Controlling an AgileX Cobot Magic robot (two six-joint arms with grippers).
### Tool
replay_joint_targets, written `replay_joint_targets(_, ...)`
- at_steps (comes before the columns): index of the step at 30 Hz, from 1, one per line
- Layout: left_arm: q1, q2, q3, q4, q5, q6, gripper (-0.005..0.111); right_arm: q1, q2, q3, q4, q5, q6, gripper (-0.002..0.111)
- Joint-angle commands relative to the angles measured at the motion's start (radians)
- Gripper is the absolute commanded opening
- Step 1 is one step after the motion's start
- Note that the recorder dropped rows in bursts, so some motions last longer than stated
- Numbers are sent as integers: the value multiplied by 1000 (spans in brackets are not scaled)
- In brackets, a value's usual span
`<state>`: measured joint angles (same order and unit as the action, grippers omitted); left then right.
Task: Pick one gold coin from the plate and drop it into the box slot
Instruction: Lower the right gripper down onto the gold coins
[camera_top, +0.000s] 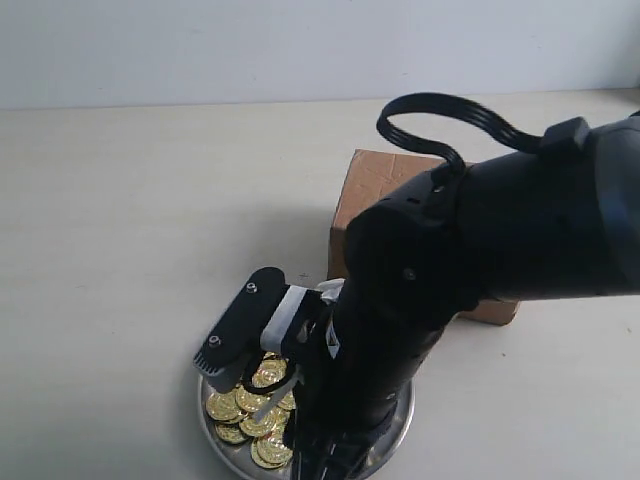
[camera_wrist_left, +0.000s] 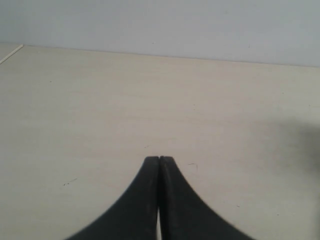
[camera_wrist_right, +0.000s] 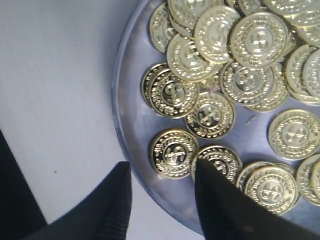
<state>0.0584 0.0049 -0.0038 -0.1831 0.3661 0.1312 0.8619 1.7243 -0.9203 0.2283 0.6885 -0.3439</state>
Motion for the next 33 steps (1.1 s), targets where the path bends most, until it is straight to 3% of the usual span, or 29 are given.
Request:
replay_joint_targets(1, 2, -5, 4, -2, -10, -4, 0, -40, 12, -6, -85, -3, 5, 46)
replay_joint_targets(7, 2, -5, 4, -2, -10, -4, 0, -107, 16, -6, -131, 13, 89, 46)
replay_joint_targets(14, 2, -5, 4, -2, -10, -4, 0, -155, 54, -6, -109, 13, 400, 46)
replay_joint_targets(23, 2, -5, 4, -2, -10, -4, 0, -155, 58, -6, -72, -28, 423, 46)
replay_joint_targets(28, 2, -5, 4, -2, -10, -4, 0, -155, 58, -6, -74, -30, 423, 56)
replay_joint_targets(33, 2, -5, 4, -2, -10, -4, 0, -155, 58, -6, -74, -30, 436, 57)
